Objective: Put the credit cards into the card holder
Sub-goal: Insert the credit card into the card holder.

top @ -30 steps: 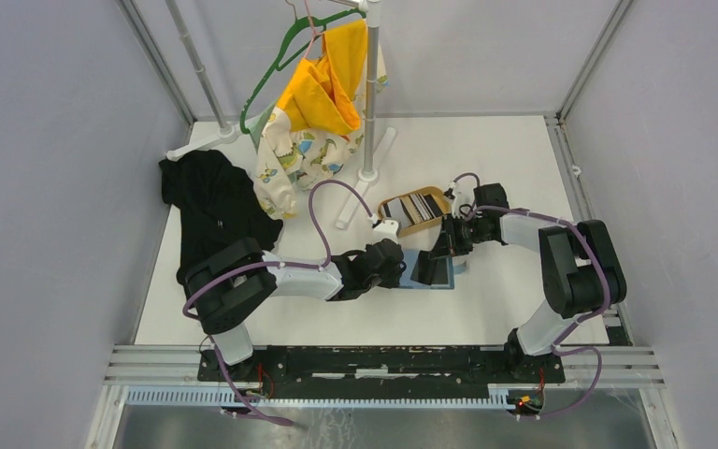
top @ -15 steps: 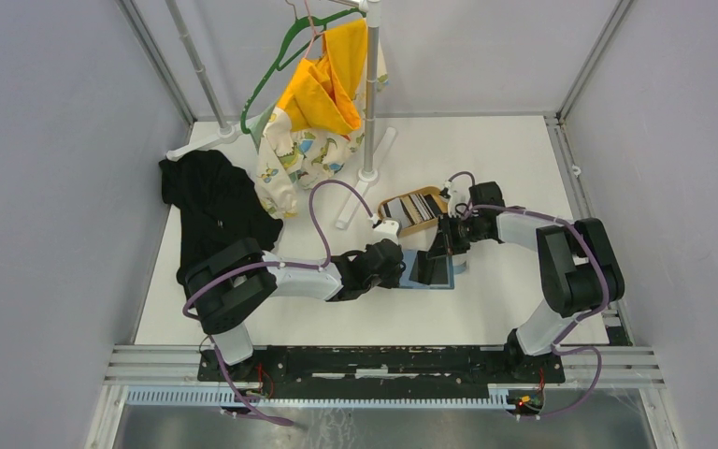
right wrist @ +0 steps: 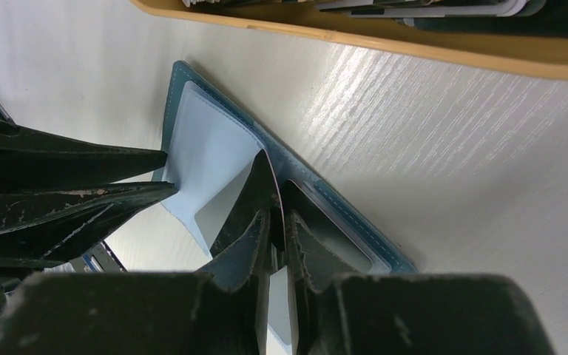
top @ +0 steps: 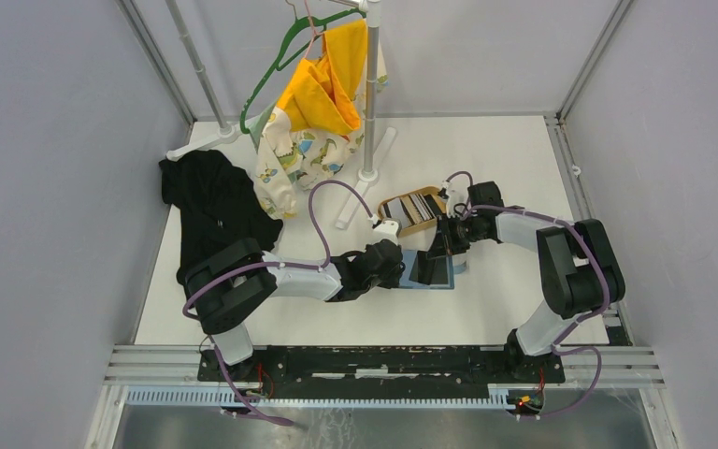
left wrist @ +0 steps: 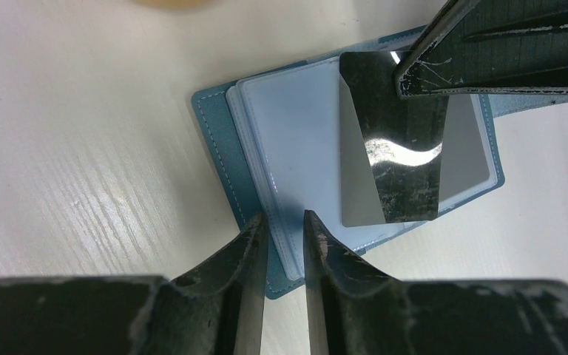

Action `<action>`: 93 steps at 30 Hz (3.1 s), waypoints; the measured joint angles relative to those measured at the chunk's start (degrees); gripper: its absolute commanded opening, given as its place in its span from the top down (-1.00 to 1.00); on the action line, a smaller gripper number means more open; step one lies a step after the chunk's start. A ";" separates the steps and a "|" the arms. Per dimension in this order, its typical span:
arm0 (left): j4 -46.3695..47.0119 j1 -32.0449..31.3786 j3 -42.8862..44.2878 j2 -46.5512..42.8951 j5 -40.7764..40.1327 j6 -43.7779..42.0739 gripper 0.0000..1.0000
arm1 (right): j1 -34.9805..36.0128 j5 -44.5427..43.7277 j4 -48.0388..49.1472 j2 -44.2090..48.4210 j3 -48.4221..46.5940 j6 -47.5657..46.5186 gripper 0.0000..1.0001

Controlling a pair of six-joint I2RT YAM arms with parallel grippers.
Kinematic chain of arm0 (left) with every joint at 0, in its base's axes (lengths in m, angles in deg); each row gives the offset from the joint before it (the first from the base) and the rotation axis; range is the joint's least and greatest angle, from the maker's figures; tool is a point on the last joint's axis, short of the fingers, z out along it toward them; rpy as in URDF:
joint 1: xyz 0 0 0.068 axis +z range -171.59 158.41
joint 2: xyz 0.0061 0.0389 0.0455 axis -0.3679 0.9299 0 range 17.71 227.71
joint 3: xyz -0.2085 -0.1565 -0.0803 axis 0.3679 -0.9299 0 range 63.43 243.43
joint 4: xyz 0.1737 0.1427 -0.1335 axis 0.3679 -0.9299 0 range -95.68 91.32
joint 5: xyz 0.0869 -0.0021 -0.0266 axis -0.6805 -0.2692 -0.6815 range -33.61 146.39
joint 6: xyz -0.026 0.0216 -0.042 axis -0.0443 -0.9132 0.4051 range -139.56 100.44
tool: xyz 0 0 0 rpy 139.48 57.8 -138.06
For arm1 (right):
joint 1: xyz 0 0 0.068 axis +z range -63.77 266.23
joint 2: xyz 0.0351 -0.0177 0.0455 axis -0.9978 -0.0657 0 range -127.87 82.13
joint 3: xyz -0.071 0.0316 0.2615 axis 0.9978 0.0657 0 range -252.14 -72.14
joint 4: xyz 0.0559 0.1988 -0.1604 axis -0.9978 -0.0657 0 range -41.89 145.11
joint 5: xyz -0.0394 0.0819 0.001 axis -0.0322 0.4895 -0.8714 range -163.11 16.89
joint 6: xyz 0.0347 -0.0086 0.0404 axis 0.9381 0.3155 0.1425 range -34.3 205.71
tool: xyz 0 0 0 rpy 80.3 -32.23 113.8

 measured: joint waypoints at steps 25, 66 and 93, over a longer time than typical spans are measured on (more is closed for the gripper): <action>1.75 0.00 -0.98 -0.24 0.44 -0.79 0.35 | 0.63 -0.94 -4.24 -0.90 -2.29 -1.92 0.72; 4.24 0.02 -2.58 -0.79 1.25 -1.88 0.34 | 3.48 -3.23 -12.98 -5.44 -9.79 -4.98 0.65; 5.18 -2.93 -4.50 -9.29 5.25 -2.60 0.23 | 4.02 1.05 -8.41 -6.69 -8.85 -5.42 0.44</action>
